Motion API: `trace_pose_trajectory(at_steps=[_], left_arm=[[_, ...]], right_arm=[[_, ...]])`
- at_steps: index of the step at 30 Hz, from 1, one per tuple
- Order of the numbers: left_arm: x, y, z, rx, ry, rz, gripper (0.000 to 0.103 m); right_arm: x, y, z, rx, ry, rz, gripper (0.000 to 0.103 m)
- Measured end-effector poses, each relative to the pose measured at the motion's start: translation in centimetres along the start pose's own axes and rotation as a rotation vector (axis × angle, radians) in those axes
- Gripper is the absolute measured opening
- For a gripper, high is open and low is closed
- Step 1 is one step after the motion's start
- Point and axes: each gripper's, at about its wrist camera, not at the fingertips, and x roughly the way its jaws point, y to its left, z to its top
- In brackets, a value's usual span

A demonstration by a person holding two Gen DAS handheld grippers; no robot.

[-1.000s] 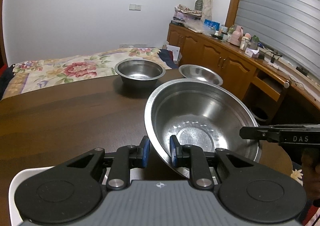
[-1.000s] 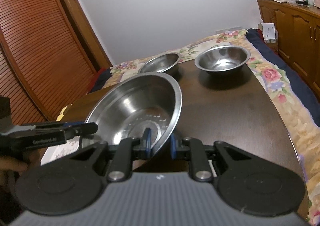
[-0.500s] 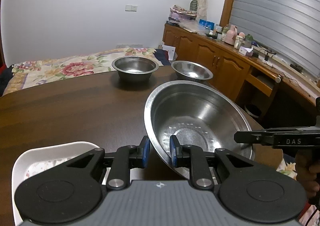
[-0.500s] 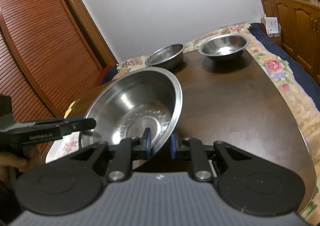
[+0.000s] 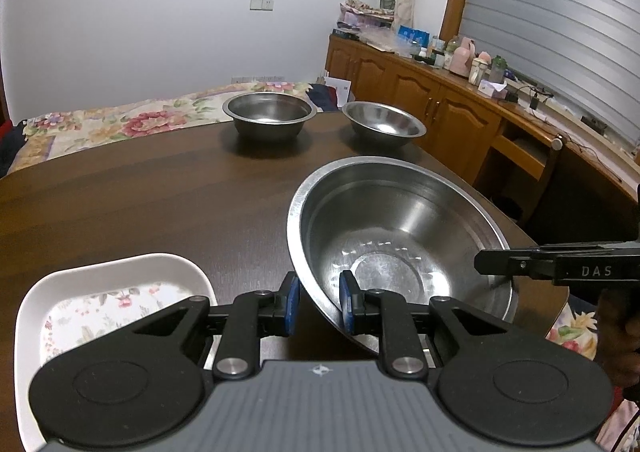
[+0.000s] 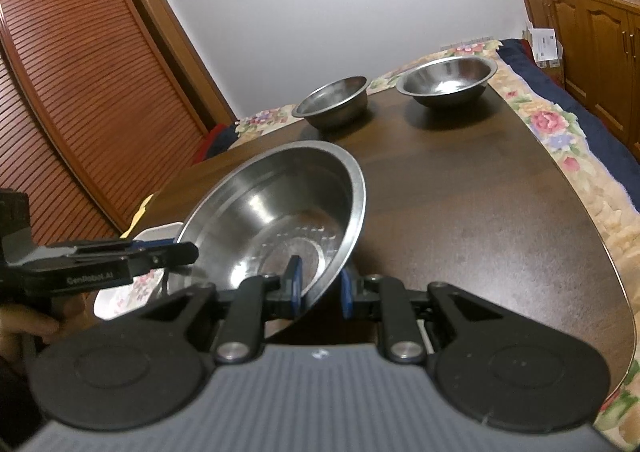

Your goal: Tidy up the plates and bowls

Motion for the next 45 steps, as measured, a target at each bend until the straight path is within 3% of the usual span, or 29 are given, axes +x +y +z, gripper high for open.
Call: trace_pose_trajectory(at_steps=[32,45], left_arm=[[-0.1,0.2,-0.1,-0.011,-0.004,-0.004,0.025],[-1.1,0.4,0.5,-0.019,-0.040,-0.002,0.027]], right_arm=[[0.0,0.6,-0.1,-0.027,-0.019,-0.029,0.025],[-0.1,0.9,0.2,-0.049,-0.017,-0.055,0.026]])
